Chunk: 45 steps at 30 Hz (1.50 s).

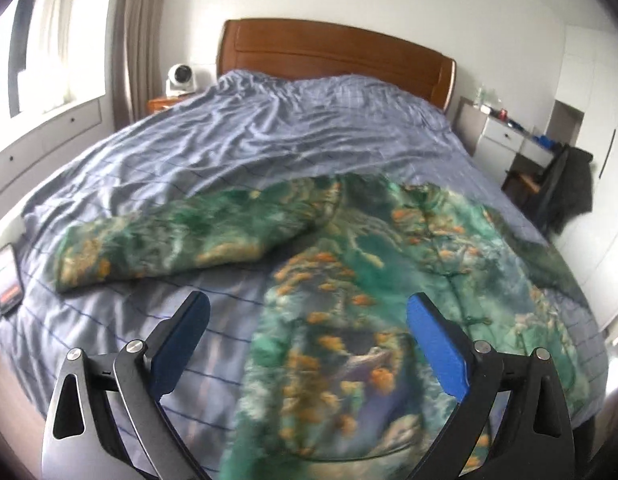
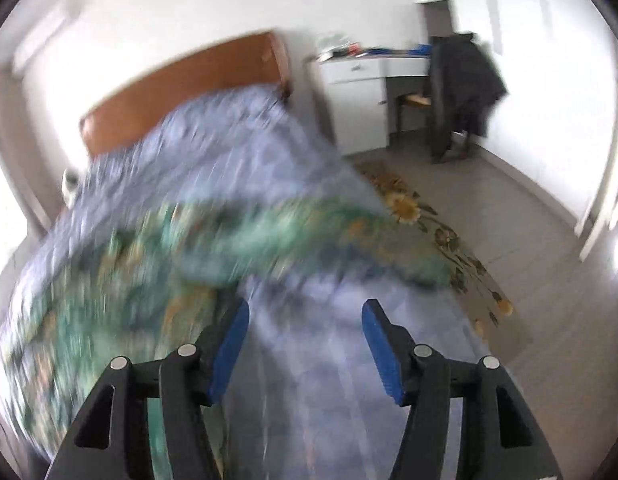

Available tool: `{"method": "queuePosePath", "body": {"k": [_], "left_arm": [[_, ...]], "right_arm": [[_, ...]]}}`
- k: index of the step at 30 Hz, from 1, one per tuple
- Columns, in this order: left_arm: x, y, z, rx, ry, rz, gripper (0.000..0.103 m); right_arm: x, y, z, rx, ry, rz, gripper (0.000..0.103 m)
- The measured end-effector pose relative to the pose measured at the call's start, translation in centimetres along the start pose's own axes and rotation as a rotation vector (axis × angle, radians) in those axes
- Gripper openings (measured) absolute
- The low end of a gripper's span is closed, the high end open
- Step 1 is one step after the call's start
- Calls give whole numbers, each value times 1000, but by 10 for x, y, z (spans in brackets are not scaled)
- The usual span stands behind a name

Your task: Fold large clothes

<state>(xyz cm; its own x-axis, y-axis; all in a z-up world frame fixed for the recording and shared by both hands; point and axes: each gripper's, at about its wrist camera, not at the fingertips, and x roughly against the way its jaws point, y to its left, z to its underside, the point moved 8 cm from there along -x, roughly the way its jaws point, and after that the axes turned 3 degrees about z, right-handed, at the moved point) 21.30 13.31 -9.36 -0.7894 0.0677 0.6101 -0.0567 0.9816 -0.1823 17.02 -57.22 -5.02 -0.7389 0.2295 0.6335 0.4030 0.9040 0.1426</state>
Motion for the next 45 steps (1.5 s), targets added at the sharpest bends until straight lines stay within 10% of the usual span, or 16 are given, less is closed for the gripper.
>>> {"method": "queuePosePath", "body": {"k": [6, 11, 16, 18, 20, 28, 34, 45], "left_arm": [[-18, -34, 27, -55, 127, 12, 101], [-17, -36, 38, -25, 156, 8, 101], [-8, -20, 37, 10, 144, -22, 101], [-6, -12, 40, 14, 152, -43, 101], [-8, -6, 43, 14, 163, -64, 101], [-26, -5, 52, 40, 203, -50, 101], [-36, -30, 51, 32, 204, 17, 101], [-34, -38, 62, 16, 216, 44, 101]], "right_arm": [[-83, -99, -10, -467, 68, -19, 62], [-164, -105, 24, -745, 200, -174, 62], [-212, -118, 32, -934, 142, -90, 62], [-224, -127, 29, -974, 105, -63, 50], [-223, -134, 26, -953, 89, 6, 15], [-84, 4, -85, -156, -298, 65, 10], [12, 184, -77, 427, -509, -38, 10], [-45, 333, 97, 813, -234, -225, 11]]}}
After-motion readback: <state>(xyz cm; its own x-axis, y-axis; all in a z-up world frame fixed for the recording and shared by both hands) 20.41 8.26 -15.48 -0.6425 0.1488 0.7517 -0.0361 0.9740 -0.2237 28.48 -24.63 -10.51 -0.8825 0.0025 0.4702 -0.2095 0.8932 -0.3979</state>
